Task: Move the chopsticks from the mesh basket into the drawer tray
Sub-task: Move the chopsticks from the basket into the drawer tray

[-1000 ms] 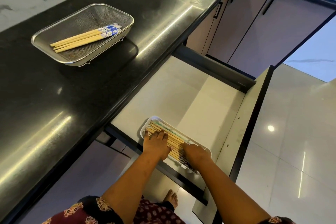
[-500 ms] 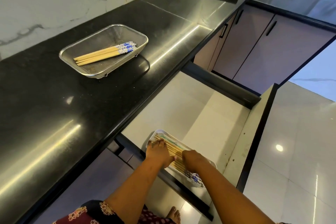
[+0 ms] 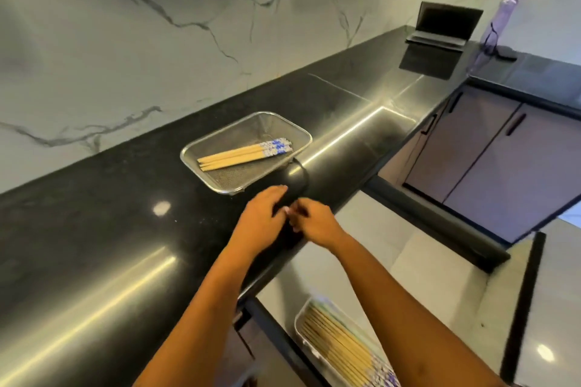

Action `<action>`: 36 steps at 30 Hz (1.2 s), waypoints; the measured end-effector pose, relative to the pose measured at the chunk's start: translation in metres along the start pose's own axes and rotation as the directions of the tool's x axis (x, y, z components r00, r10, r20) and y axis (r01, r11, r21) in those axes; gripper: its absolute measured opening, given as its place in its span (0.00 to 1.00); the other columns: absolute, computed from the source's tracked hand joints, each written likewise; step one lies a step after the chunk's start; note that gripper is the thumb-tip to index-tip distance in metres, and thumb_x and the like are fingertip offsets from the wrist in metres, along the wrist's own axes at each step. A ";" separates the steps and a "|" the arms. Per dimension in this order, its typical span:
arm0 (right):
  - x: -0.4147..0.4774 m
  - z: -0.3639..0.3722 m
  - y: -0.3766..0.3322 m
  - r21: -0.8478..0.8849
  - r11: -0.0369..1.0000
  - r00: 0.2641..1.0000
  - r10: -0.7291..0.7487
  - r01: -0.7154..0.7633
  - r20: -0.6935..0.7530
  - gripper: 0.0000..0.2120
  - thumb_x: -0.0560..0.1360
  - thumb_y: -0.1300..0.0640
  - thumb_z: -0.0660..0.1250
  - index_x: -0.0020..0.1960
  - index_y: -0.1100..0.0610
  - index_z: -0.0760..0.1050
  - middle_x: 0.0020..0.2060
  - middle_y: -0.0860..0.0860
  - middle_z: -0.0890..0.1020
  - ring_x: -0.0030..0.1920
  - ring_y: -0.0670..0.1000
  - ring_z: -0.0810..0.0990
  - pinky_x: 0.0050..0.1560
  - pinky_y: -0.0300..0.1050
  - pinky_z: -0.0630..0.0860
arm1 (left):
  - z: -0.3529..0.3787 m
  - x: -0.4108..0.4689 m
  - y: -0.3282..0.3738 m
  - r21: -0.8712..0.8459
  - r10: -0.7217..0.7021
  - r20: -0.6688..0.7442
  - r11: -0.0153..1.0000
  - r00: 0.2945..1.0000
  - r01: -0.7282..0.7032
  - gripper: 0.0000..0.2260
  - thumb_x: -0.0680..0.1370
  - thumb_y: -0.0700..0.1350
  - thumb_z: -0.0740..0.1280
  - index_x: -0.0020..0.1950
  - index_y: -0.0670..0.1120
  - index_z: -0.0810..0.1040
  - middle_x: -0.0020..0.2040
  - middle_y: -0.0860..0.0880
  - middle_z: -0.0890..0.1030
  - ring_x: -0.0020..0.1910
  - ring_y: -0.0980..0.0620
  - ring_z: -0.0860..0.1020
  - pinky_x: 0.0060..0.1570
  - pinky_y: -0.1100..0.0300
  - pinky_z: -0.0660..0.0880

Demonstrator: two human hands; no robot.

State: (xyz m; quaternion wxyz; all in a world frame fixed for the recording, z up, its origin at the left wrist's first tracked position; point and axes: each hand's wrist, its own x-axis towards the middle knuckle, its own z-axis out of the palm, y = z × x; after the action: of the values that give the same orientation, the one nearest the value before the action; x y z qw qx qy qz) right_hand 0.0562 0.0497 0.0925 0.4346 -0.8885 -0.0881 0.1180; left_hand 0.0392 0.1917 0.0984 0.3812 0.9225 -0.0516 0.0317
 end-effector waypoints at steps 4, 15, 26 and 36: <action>0.052 -0.005 -0.050 0.059 0.995 0.996 -0.078 0.080 -0.034 0.05 0.77 0.62 0.62 0.46 0.55 0.75 0.40 0.54 0.80 0.41 0.51 0.79 0.45 0.41 0.77 | -0.057 0.035 -0.032 0.002 -0.145 -0.188 0.989 0.971 0.148 0.20 0.77 0.38 0.64 0.69 0.41 0.70 0.69 0.42 0.71 0.70 0.45 0.68 0.70 0.56 0.60; 0.176 0.052 -0.083 -0.603 0.776 0.980 -0.099 0.186 0.175 0.18 0.76 0.60 0.63 0.66 0.56 0.68 0.62 0.57 0.72 0.61 0.58 0.73 0.60 0.58 0.73 | -0.100 0.108 -0.102 0.121 -0.230 -0.134 0.962 0.964 0.246 0.15 0.78 0.40 0.61 0.64 0.46 0.75 0.62 0.45 0.77 0.58 0.46 0.76 0.55 0.59 0.69; 0.208 0.082 -0.078 -0.729 0.658 0.979 -0.179 0.190 0.094 0.15 0.76 0.62 0.62 0.62 0.56 0.68 0.60 0.57 0.69 0.60 0.59 0.72 0.52 0.56 0.74 | -0.091 0.141 -0.131 0.411 -0.249 -0.078 0.874 0.965 0.258 0.14 0.79 0.44 0.58 0.63 0.53 0.75 0.62 0.52 0.78 0.61 0.52 0.75 0.73 0.42 0.44; 0.209 0.089 -0.075 -0.811 0.544 0.973 -0.191 0.216 0.132 0.12 0.80 0.58 0.54 0.61 0.55 0.70 0.60 0.55 0.76 0.62 0.59 0.73 0.61 0.57 0.66 | -0.090 0.144 -0.131 0.400 -0.257 -0.111 0.873 0.960 0.280 0.13 0.79 0.43 0.59 0.60 0.53 0.77 0.57 0.52 0.80 0.56 0.52 0.77 0.73 0.42 0.43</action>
State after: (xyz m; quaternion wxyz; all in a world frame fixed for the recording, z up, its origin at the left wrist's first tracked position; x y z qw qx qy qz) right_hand 0.2262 0.2164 0.0712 -0.0176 -0.9700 -0.2411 0.0248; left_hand 0.1961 0.3375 0.0845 0.1803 0.9789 0.0954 0.0135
